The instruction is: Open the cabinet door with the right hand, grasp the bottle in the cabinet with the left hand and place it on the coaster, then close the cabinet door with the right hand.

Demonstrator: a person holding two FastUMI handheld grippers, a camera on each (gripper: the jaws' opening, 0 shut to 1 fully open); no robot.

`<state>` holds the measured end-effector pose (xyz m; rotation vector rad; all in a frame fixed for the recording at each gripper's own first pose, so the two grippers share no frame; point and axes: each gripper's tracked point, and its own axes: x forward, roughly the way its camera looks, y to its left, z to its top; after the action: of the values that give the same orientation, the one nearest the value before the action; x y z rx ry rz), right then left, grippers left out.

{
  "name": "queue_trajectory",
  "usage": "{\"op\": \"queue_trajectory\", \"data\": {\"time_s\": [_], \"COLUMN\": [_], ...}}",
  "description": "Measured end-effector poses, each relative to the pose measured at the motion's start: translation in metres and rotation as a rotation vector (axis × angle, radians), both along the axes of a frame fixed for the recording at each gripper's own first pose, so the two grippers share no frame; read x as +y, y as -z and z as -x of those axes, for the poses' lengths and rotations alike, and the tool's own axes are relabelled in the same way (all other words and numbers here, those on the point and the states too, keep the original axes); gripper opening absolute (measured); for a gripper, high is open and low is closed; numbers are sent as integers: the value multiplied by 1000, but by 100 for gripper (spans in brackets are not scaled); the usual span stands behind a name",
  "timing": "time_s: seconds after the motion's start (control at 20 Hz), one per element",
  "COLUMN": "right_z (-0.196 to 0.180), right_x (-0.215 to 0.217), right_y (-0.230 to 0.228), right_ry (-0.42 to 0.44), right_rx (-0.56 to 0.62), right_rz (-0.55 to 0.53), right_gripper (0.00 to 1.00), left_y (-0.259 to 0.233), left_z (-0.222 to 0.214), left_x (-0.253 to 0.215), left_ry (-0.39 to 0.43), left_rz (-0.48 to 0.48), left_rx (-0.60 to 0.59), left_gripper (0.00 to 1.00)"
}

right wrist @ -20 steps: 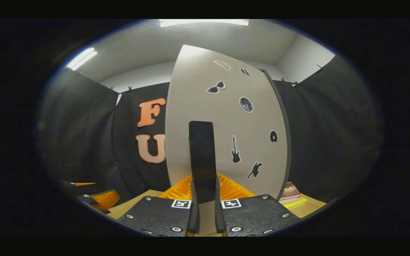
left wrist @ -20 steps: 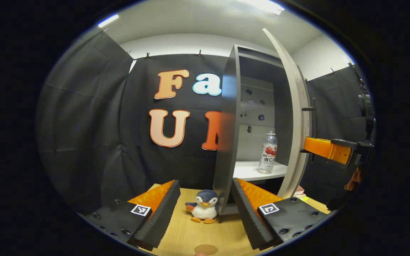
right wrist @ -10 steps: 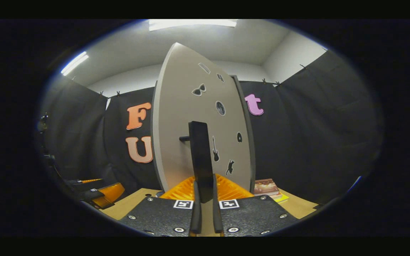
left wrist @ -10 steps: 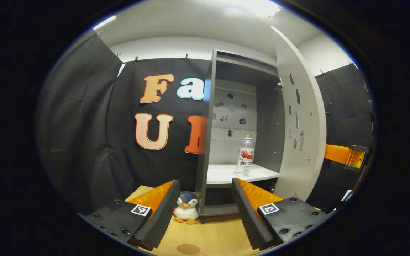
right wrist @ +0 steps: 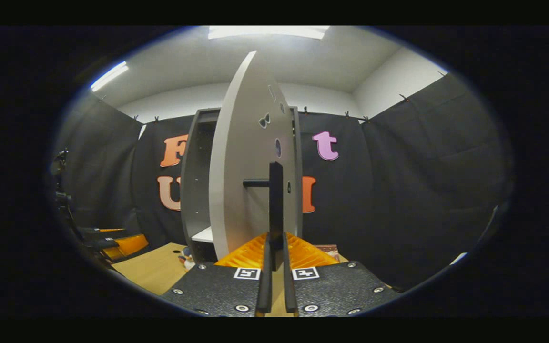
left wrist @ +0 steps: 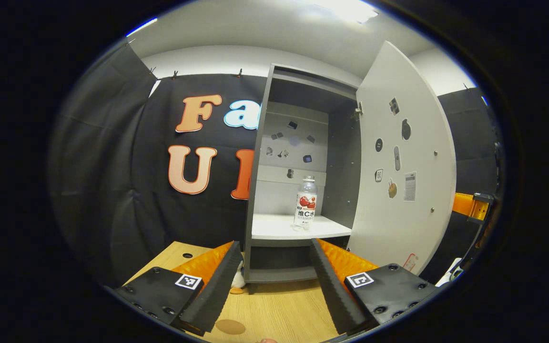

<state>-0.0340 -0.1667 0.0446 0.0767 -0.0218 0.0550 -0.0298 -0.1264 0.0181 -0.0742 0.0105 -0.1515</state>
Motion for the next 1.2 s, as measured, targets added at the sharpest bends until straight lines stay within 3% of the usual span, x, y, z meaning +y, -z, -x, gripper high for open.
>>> {"op": "queue_trajectory", "data": {"time_s": [0.3, 0.4, 0.45, 0.5, 0.55, 0.6, 0.7, 0.75, 0.8, 0.85, 1.2], "right_z": [2, 3, 4, 3, 3, 4, 11, 17, 24, 30, 55], "right_x": [-59, -66, -70, -76, -82, -88, -101, -102, -102, -100, -64], "right_y": [5, 4, 5, 8, 10, 10, 10, 5, 2, -1, -5], "right_ry": [77, 67, 69, 80, 93, 110, 152, 157, 153, 148, 132], "right_rx": [-26, -24, -20, -17, -15, -12, -12, -17, -21, -28, -32], "right_rz": [128, 66, 38, 22, 15, 16, 33, 38, 31, 20, -6], "right_gripper": [9, 0, 5, 0, 14, 5, 6, 7, 0, 6, 4], "left_y": [2, 2, 0, -1, -2, -4, -3, -2, -3, -5, -14], "left_z": [6, 6, 5, 5, 4, 1, -3, -7, -10, -14, -64], "left_x": [-5, -9, -13, -16, -19, -23, -30, -35, -38, -42, -66], "left_ry": [-17, -10, -7, -3, 1, 7, 22, 33, 44, 55, 131], "left_rz": [-15, -18, -22, -25, -27, -29, -35, -34, -31, -30, -29], "left_rx": [2, 3, 1, 0, -4, -6, -5, -1, -1, -3, -36], "left_gripper": [95, 95, 95, 95, 95, 95, 94, 94, 94, 95, 95]}}
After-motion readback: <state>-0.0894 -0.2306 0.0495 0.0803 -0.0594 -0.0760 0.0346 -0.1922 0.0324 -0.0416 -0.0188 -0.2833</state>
